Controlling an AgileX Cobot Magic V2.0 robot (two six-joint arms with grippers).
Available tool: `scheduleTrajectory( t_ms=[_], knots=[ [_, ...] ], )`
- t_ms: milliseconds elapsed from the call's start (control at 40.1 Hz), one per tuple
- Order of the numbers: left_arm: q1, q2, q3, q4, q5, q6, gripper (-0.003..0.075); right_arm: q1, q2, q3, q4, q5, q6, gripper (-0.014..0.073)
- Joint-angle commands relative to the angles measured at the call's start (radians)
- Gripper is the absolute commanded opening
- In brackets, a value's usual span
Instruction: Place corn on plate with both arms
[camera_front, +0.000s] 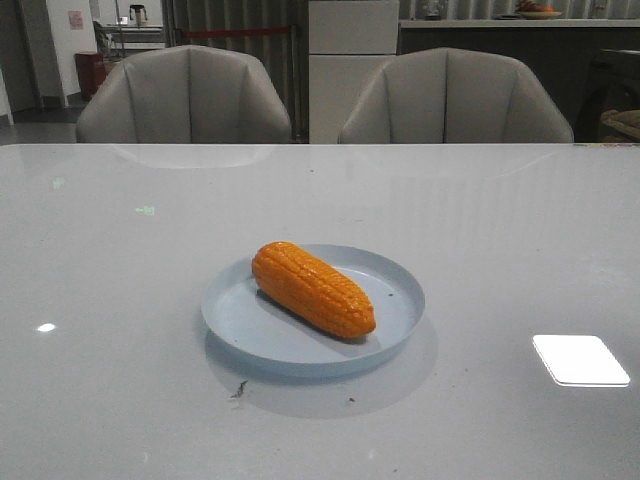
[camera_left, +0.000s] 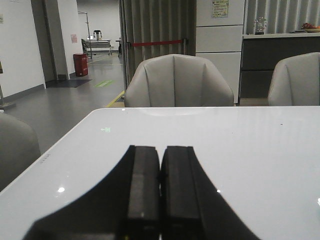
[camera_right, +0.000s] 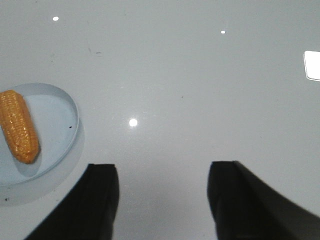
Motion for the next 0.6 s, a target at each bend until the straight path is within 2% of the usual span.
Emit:
scheduleTrajectory(
  t_ms=[0,125,175,225,349,449,499,574],
  knots=[
    [0.001,-0.012,0.036,-0.009,-0.090,-0.010,0.0094,0.031,-0.024,-0.027,-0.016,-0.040,0.002,0.0296],
    [0.001,-0.012,0.036,-0.009,-0.090,-0.010,0.0094,0.062,-0.069,-0.027,-0.128,-0.011,0.002,0.0065],
    [0.001,-0.012,0.036,-0.009,-0.090,-0.010,0.0094,0.069,-0.097,-0.023,-0.182,-0.002,0.002,0.0013],
    [0.001,-0.012,0.036,-0.009,-0.090,-0.010,0.0094,0.071,-0.133,-0.011,-0.226,-0.007,0.002,0.0036],
    [0.001,-0.012,0.036,-0.009,-0.090,-0.010,0.0094,0.071,-0.242,0.067,-0.277,-0.058,0.002,0.0032],
    [0.001,-0.012,0.036,-0.009,-0.090,-0.010,0.0094,0.071,-0.361,0.189,-0.277,-0.176,0.006,0.0030],
    [0.001,-0.012,0.036,-0.009,-0.090,-0.010,0.0094,0.071,-0.422,0.251,-0.277,-0.241,0.033,0.0023],
    [0.001,-0.012,0.036,-0.009,-0.090,-0.010,0.0094,0.071,-0.521,0.331,-0.278,-0.327,0.155,0.0024]
  ],
)
